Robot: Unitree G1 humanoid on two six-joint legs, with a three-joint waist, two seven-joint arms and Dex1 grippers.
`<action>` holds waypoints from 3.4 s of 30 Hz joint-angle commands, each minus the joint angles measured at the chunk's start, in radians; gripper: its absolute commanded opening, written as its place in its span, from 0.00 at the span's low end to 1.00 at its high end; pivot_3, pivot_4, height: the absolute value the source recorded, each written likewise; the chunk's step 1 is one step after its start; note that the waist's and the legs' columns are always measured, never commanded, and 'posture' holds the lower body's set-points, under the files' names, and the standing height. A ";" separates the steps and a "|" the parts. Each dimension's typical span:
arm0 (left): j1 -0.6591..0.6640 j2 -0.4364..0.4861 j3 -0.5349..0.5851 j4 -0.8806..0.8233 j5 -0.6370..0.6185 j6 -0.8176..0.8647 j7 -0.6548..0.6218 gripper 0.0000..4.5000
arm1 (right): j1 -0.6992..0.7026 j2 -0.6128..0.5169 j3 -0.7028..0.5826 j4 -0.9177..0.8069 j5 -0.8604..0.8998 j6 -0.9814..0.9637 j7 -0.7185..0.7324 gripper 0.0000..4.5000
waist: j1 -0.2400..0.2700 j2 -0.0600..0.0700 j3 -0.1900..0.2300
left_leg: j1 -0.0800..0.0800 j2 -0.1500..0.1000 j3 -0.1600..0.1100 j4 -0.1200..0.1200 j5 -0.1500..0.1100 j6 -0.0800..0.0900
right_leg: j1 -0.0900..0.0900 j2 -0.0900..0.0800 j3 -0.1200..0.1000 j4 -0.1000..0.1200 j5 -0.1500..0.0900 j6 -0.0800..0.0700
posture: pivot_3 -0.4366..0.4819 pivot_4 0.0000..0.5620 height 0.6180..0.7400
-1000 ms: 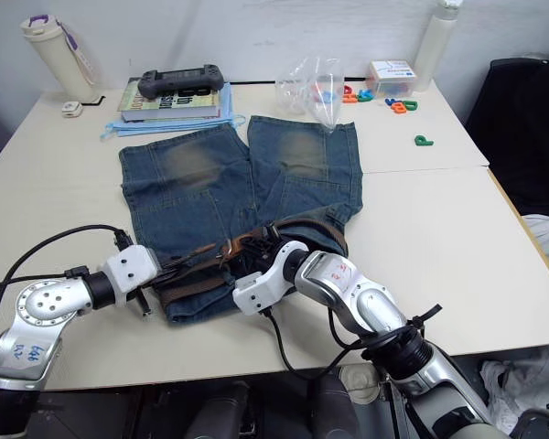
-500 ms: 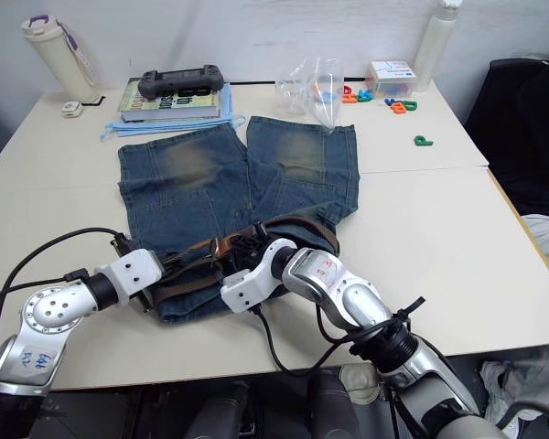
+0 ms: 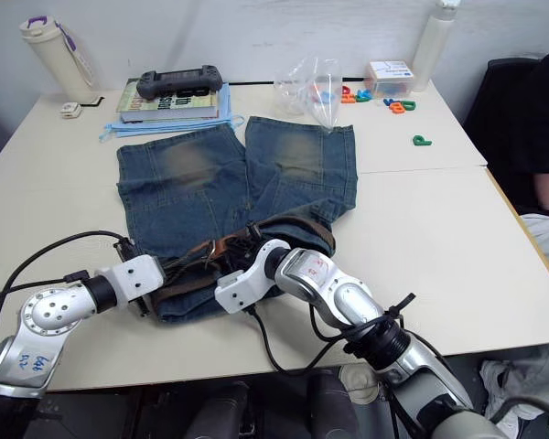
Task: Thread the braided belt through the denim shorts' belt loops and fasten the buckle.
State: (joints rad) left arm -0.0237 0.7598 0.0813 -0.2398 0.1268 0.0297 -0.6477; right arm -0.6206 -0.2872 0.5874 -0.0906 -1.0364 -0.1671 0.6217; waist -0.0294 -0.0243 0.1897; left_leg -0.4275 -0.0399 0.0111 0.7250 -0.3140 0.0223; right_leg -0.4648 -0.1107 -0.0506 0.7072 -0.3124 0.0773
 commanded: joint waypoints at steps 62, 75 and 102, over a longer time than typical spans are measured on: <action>-0.086 -0.212 -0.058 -0.123 -0.122 0.266 0.125 0.00 | 0.350 0.053 -0.124 -0.345 -0.033 0.452 0.095 0.04 | 0.030 -0.004 -0.002 | 0.000 0.000 -0.002 0.005 -0.003 0.001 | 0.003 0.000 -0.002 -0.001 -0.001 0.001 | 0.48 0.27 0.40; -0.088 -0.214 -0.065 -0.115 -0.127 0.263 0.120 0.00 | 0.366 0.033 -0.137 -0.367 -0.032 0.459 0.099 0.75 | 0.029 -0.004 -0.002 | 0.000 0.000 -0.002 0.005 -0.004 0.001 | 0.003 0.000 -0.002 -0.001 -0.001 0.001 | 0.48 0.27 0.40; -0.090 -0.207 -0.073 -0.100 -0.125 0.271 0.110 0.00 | 0.179 -0.063 -0.092 -0.291 -0.064 0.254 0.014 0.02 | 0.027 -0.004 -0.002 | -0.001 0.000 -0.002 0.005 -0.004 0.001 | 0.002 0.000 -0.002 -0.001 -0.001 0.000 | 0.48 0.27 0.40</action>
State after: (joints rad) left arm -0.1140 0.5494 0.0175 -0.3354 0.0042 0.3073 -0.5314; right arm -0.4169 -0.3447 0.4938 -0.3780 -1.0994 0.1244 0.6555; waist -0.0019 -0.0281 0.1874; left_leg -0.4282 -0.0394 0.0089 0.7302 -0.3177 0.0227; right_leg -0.4624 -0.1108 -0.0531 0.7062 -0.3136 0.0775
